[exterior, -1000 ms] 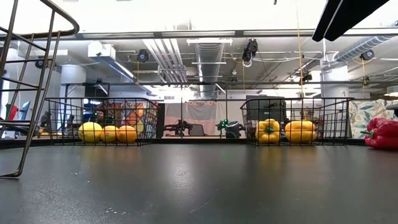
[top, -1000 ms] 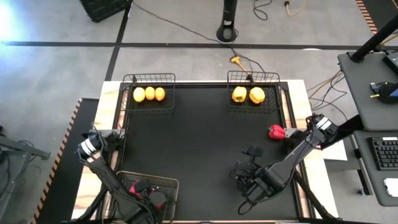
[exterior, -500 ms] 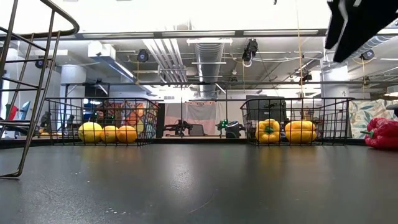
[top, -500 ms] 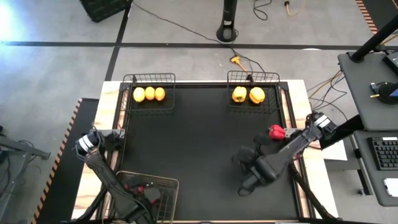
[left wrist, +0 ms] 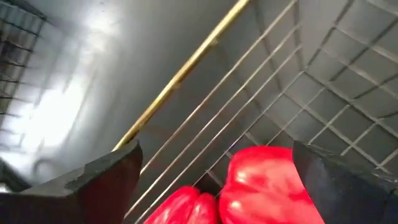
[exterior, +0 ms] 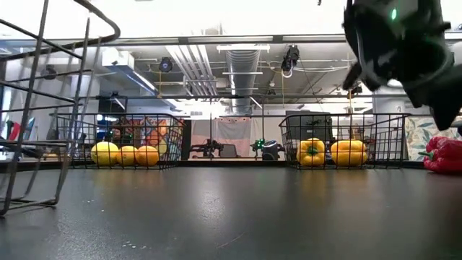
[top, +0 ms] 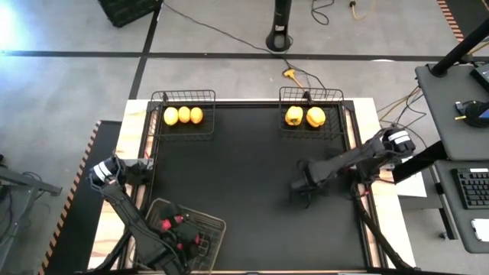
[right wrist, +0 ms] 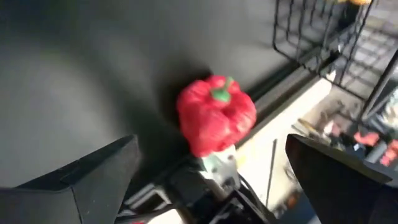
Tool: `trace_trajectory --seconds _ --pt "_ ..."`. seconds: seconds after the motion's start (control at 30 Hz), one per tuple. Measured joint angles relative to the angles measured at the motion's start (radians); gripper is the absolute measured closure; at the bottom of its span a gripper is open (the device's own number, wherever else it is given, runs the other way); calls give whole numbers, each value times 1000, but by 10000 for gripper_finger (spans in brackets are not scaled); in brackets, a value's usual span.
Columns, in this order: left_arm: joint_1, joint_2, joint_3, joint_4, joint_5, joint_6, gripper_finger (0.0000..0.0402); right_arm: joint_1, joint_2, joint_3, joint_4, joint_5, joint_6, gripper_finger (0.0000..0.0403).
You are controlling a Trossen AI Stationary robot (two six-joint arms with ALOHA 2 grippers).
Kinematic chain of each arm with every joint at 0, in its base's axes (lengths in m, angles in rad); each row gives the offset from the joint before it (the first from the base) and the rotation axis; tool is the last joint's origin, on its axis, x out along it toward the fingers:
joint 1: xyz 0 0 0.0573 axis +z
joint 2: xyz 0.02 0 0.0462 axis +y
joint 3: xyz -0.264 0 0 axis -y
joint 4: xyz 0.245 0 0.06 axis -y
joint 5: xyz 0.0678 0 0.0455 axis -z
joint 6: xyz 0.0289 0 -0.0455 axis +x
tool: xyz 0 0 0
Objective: Sort produce into baskets
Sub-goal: Put the red bell pepper into the gold wire basket
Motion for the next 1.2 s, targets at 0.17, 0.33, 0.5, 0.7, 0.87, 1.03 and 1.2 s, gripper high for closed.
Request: trace_trajectory --seconds 0.17,0.33,0.5,0.7,0.87,1.03,1.2 --pt "0 0 0 -35 0 0 8 -46 -29 -112 10 0 -14 3" --pt "-2 0 1 -36 1 0 8 -72 -42 -197 16 -1 6 3" --pt "-7 0 47 -78 1 0 8 -86 -46 -270 99 0 -20 3" --pt "-7 -1 112 -156 0 0 8 -161 -46 -351 178 5 -89 3" --pt "-7 -1 147 -172 -21 25 8 -229 -47 -371 236 5 -178 3" --pt "-7 -1 169 -157 -71 82 8 -280 -47 -362 277 -10 -245 3" --pt "-6 0 171 -73 -71 147 8 -305 -47 -362 298 -31 -283 24"
